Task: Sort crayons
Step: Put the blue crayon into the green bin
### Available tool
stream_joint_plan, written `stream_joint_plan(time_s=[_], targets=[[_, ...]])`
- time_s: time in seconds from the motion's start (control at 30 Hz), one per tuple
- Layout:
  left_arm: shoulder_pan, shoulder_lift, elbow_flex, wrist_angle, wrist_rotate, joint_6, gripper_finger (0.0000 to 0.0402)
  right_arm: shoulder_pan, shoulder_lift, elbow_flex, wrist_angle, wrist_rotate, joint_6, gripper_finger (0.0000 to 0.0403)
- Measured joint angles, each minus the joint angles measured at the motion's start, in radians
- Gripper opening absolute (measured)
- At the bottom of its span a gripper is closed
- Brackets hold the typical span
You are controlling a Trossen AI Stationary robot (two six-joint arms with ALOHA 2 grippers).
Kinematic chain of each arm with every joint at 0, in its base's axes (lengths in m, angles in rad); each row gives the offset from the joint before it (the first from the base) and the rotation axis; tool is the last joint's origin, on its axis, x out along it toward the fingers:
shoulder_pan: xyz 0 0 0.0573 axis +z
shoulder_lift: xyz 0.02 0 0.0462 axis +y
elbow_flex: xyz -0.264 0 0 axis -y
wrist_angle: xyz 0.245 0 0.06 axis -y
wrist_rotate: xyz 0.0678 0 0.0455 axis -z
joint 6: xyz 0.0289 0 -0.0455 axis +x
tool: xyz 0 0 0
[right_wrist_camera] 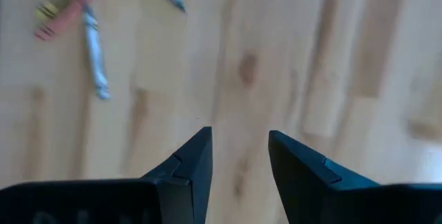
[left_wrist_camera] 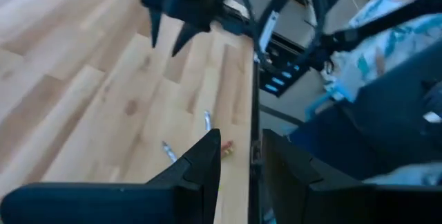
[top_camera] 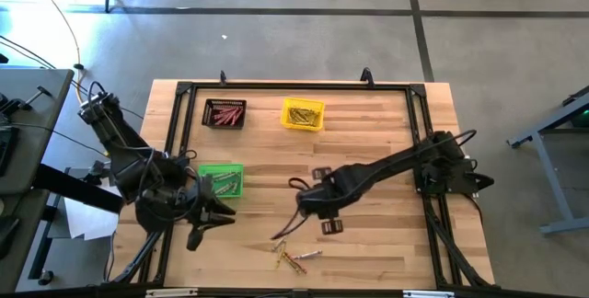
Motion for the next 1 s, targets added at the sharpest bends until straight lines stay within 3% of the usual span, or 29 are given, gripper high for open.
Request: stream_joint_plan(time_s=[0.17,0.33,0.47,0.63,0.77,0.9,1.0], targets=[[-0.052,0.000,0.000,0.001,0.013,-0.100,0.0090,-0.035,0.042,0.000,0.102,-0.100,0.192,0.0129],[-0.124,0.000,0.000,0.008,0.013,-0.131,0.0090,-0.031,0.108,0.000,0.226,-0.120,0.349,0.0129],[-0.183,-0.001,0.000,0.007,0.041,-0.133,0.0090,0.008,0.148,0.000,0.257,-0.205,0.387,0.0129],[-0.255,-0.001,0.000,0.001,0.055,-0.111,0.0090,0.071,0.179,0.000,0.295,-0.292,0.377,0.0129],[-0.289,-0.001,0.000,0.001,0.039,-0.045,0.0090,0.132,0.224,0.000,0.380,-0.329,0.234,0.0129],[-0.309,-0.001,0.000,0.002,0.035,-0.016,0.0090,0.181,0.256,0.000,0.457,-0.295,0.059,0.0129],[-0.316,-0.001,0.000,0.002,0.034,-0.016,0.0090,0.195,0.263,0.000,0.465,-0.200,0.009,0.0129]])
